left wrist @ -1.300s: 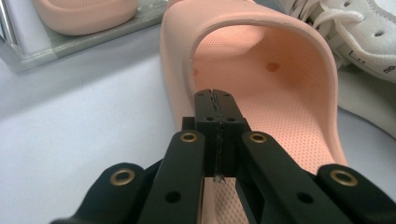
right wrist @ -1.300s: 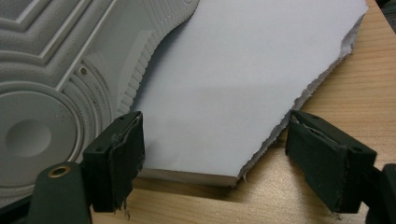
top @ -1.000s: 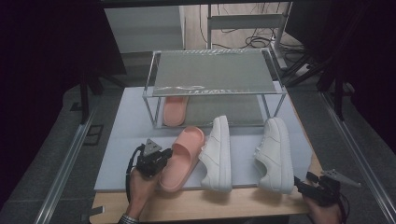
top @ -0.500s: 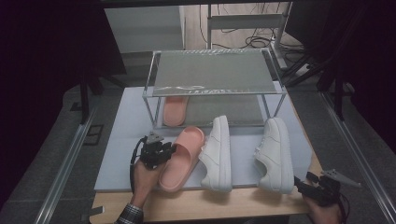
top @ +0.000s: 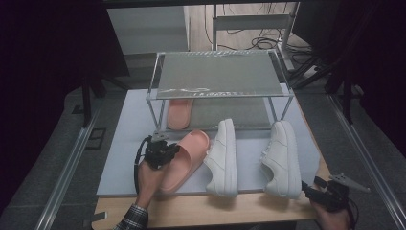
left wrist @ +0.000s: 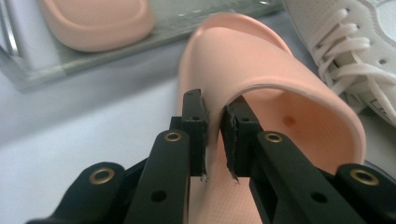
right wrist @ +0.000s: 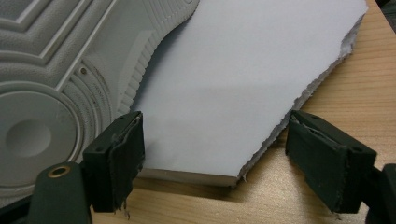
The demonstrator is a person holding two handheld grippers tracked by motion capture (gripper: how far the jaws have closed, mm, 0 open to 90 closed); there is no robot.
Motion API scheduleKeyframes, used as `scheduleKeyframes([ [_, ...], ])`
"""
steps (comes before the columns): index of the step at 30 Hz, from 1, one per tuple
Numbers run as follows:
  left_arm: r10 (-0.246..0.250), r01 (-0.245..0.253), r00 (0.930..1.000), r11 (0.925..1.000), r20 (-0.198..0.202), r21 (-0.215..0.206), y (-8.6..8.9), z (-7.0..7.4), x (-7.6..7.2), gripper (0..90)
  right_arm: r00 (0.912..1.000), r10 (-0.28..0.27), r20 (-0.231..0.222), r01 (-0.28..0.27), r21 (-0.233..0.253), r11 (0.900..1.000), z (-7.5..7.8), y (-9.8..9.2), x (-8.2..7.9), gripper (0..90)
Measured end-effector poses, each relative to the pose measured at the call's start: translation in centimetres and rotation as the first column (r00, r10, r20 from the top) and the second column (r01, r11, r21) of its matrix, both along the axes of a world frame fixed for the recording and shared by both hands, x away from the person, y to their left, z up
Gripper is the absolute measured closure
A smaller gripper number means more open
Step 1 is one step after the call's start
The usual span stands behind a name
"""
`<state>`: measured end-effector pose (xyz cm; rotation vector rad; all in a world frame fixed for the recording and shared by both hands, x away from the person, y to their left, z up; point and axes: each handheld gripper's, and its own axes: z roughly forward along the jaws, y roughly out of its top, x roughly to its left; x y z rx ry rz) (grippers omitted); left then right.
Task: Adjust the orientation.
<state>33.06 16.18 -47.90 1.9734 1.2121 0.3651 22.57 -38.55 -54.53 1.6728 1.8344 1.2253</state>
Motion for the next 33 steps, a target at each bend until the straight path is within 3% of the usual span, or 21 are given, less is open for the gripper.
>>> scheduleKeyframes([
  [15,0.071,-0.071,0.9951,0.9974,0.068,-0.008,-0.6,2.9,1.9,80.2,1.0,0.0,-0.001,0.0,0.001,1.0,0.0,0.0,0.0,19.7],
  [25,0.124,-0.123,0.9875,0.9922,0.096,-0.023,-2.5,3.4,3.9,80.1,1.0,0.0,0.0,0.0,0.0,1.0,0.0,0.0,0.0,19.7],
  [33,0.188,-0.185,0.9758,0.9821,0.112,-0.036,-4.7,3.0,6.2,80.1,1.0,0.001,-0.001,-0.001,0.001,1.0,0.0,0.0,0.0,19.7],
])
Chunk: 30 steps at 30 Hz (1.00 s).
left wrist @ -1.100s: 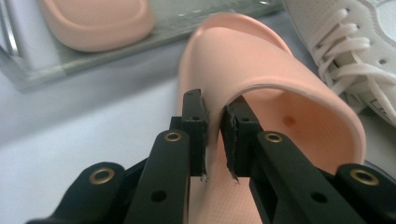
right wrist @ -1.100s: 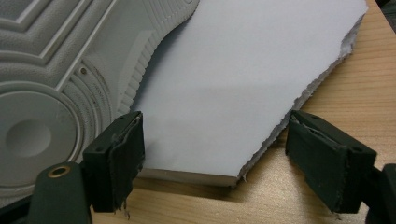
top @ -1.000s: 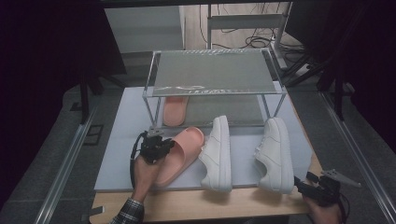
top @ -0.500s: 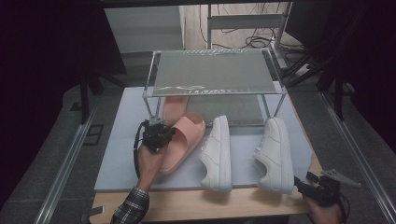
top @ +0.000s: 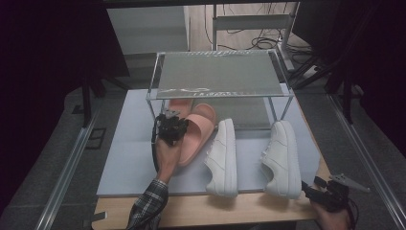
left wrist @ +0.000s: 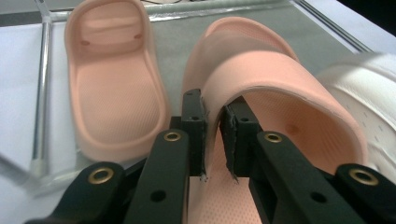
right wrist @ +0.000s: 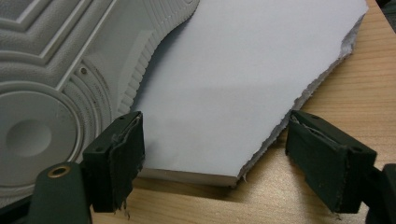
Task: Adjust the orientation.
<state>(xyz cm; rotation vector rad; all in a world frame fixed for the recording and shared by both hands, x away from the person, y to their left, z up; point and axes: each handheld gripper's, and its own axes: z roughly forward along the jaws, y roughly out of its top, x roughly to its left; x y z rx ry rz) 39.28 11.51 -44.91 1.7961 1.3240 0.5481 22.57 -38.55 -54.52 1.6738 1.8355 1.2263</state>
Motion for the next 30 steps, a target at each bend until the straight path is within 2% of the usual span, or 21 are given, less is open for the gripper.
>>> scheduleKeyframes([
  [4,0.047,-0.047,0.9989,0.9986,0.001,-0.024,-1.1,-0.7,1.3,79.9,1.0,0.001,0.001,-0.001,-0.001,1.0,0.0,0.0,0.0,19.7],
  [8,0.067,-0.067,0.9977,0.997,-0.001,-0.038,-1.8,-1.3,1.9,79.7,1.0,0.002,-0.001,-0.002,-0.001,1.0,0.0,0.0,0.0,19.6],
  [9,0.091,-0.091,0.9958,0.9956,0.003,-0.023,-2.3,-1.7,2.4,79.7,1.0,0.002,-0.001,-0.002,-0.001,1.0,0.0,0.0,0.0,19.6],
  [11,0.099,-0.099,0.9951,0.9948,0.003,-0.025,-2.4,-1.7,2.5,79.5,1.0,0.002,0.0,-0.002,0.0,1.0,0.0,0.0,0.0,19.6],
  [13,0.127,-0.127,0.9919,0.9917,0.006,-0.02,-2.5,-2.1,2.9,79.6,1.0,0.002,-0.001,-0.002,0.0,1.0,0.0,0.0,0.0,19.6],
  [14,0.133,-0.133,0.991,0.9909,0.007,-0.016,-2.5,-2.2,3.0,79.6,1.0,0.003,0.0,-0.003,0.0,1.0,0.0,0.0,0.0,19.6],
  [15,0.158,-0.159,0.9873,0.9874,0.013,0.002,-2.7,-2.6,3.3,79.7,1.0,0.003,-0.001,-0.003,-0.001,1.0,0.0,0.0,0.0,19.5],
  [16,0.158,-0.159,0.9873,0.9874,0.013,0.002,-2.7,-2.6,3.3,79.5,1.0,0.003,-0.001,-0.003,-0.001,1.0,0.0,0.0,0.0,19.5],
  [18,0.181,-0.181,0.9835,0.9834,-0.002,0.018,-2.8,-3.2,3.7,79.6,1.0,0.004,0.0,-0.004,-0.001,1.0,0.0,0.0,0.0,19.5],
  [19,0.181,-0.181,0.9835,0.9834,-0.002,0.018,-2.8,-3.2,3.7,79.5,1.0,0.004,0.0,-0.004,-0.001,1.0,0.0,0.0,0.0,19.5],
  [20,0.183,-0.183,0.9831,0.9831,-0.01,-0.001,-2.6,-3.4,3.8,79.4,1.0,0.004,0.0,-0.004,0.001,1.0,0.0,0.0,0.0,19.5],
  [24,0.16,-0.16,0.9869,0.9869,-0.019,0.017,-2.4,-3.1,3.6,74.0,1.0,0.005,0.0,-0.005,0.002,1.0,0.0,0.0,0.0,19.5],
  [26,0.139,-0.139,0.9901,0.9902,-0.016,0.014,-2.1,-2.7,3.3,72.5,1.0,0.005,0.001,-0.005,0.002,1.0,0.0,0.0,0.0,19.5],
  [27,0.114,-0.113,0.9934,0.9934,-0.014,0.015,-1.7,-2.4,2.9,72.3,1.0,0.006,0.001,-0.006,0.001,1.0,0.0,0.0,0.0,19.5],
  [28,0.114,-0.113,0.9934,0.9934,-0.014,0.015,-1.7,-2.4,2.9,71.5,1.0,0.006,0.001,-0.006,0.001,1.0,0.0,0.0,0.0,19.5],
  [30,0.067,-0.067,0.9976,0.9971,-0.016,0.035,-1.3,-2.2,2.1,70.5,1.0,0.006,0.001,-0.006,0.001,1.0,0.0,0.0,0.0,19.5],
])
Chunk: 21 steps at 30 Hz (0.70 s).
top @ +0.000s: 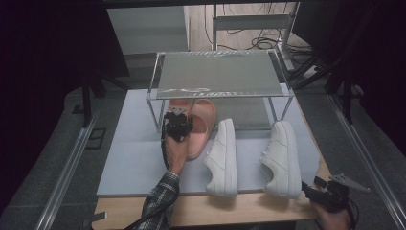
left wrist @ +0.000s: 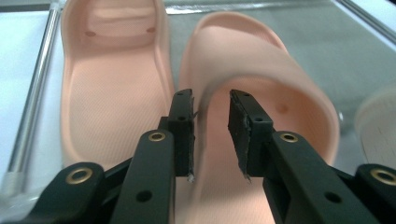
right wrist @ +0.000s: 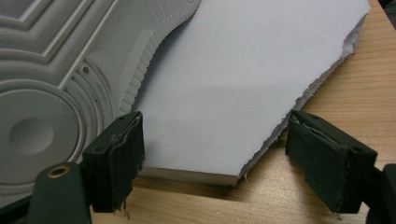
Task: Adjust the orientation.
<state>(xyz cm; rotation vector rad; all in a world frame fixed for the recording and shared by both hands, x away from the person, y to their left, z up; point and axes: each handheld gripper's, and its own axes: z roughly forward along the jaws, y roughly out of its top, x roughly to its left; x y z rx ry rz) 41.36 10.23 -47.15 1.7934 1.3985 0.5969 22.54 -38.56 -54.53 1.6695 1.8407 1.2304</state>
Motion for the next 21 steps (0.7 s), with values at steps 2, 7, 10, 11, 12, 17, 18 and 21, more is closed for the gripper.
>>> scheduleKeyframes([
  [2,-0.026,0.026,0.9997,0.9997,-0.004,-0.002,0.2,0.0,-0.3,66.4,1.0,0.0,0.0,0.0,0.0,1.0,0.0,0.0,0.0,19.5],
  [7,-0.131,0.13,0.9913,0.9912,-0.016,-0.024,1.5,-0.1,-1.9,69.0,1.0,0.0,0.0,0.0,0.0,1.0,0.0,0.0,0.0,19.5],
  [10,-0.16,0.159,0.9871,0.9864,-0.014,-0.043,2.0,-0.1,-2.7,72.0,1.0,-0.001,0.0,0.001,-0.001,1.0,0.0,0.0,0.0,19.5],
  [11,-0.165,0.165,0.9862,0.9856,-0.011,-0.039,2.1,-0.1,-3.1,74.8,1.0,-0.001,0.0,0.001,0.0,1.0,0.0,0.0,0.0,19.5],
  [12,-0.17,0.17,0.9853,0.9849,-0.013,-0.034,2.3,0.0,-3.4,76.7,1.0,-0.001,0.0,0.001,0.0,1.0,0.0,0.0,0.0,19.6],
  [17,-0.215,0.216,0.9763,0.9764,-0.021,0.013,3.1,-0.2,-5.0,84.8,1.0,-0.001,0.0,0.001,0.0,1.0,0.0,0.0,0.0,19.6],
  [18,-0.225,0.225,0.9741,0.9742,-0.021,0.012,3.2,-0.3,-5.4,86.7,1.0,-0.001,0.0,0.001,0.0,1.0,0.0,0.0,0.0,19.5],
  [21,-0.253,0.253,0.9674,0.9674,-0.014,-0.001,3.8,-0.6,-6.6,89.4,1.0,-0.001,0.0,0.001,0.0,1.0,0.0,0.0,0.0,19.6],
])
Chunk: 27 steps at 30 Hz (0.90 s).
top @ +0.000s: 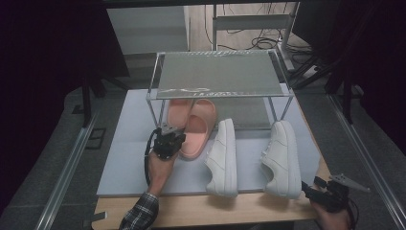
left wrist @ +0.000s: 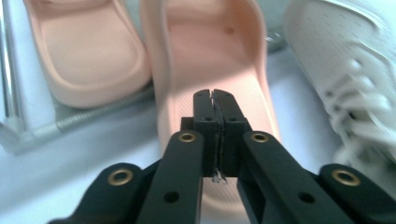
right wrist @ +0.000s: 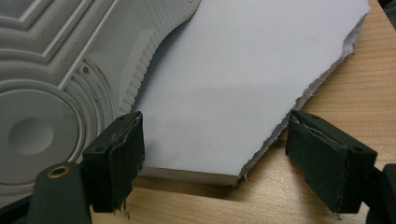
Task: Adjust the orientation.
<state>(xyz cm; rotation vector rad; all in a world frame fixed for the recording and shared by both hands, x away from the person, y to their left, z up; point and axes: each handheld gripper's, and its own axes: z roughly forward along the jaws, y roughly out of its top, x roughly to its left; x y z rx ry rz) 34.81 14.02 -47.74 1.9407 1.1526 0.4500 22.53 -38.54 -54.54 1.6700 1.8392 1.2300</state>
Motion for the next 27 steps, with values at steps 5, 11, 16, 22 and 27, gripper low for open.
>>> scheduleKeyframes([
  [5,-0.042,0.042,0.9991,0.9982,0.0,-0.044,0.9,-0.7,-1.9,89.7,1.0,0.0,0.0,0.0,0.0,1.0,0.0,0.0,0.0,19.6],
  [11,-0.048,0.047,0.9987,0.9985,-0.016,-0.028,1.5,-2.0,-3.7,89.8,1.0,-0.001,0.0,0.001,0.0,1.0,0.0,0.0,0.0,19.6],
  [16,-0.056,0.056,0.998,0.9984,-0.03,0.007,1.2,-3.0,-4.5,89.8,1.0,-0.001,-0.001,0.001,0.001,1.0,0.0,0.0,0.0,19.6],
  [22,-0.058,0.059,0.998,0.9966,-0.025,0.057,0.2,-3.6,-4.4,89.8,1.0,-0.001,-0.001,0.001,0.001,1.0,0.0,0.0,0.0,19.6],
  [27,-0.061,0.062,0.998,0.9957,-0.016,0.068,-0.5,-3.8,-3.7,89.7,1.0,-0.002,0.0,0.002,0.002,1.0,0.0,0.0,0.0,19.6],
])
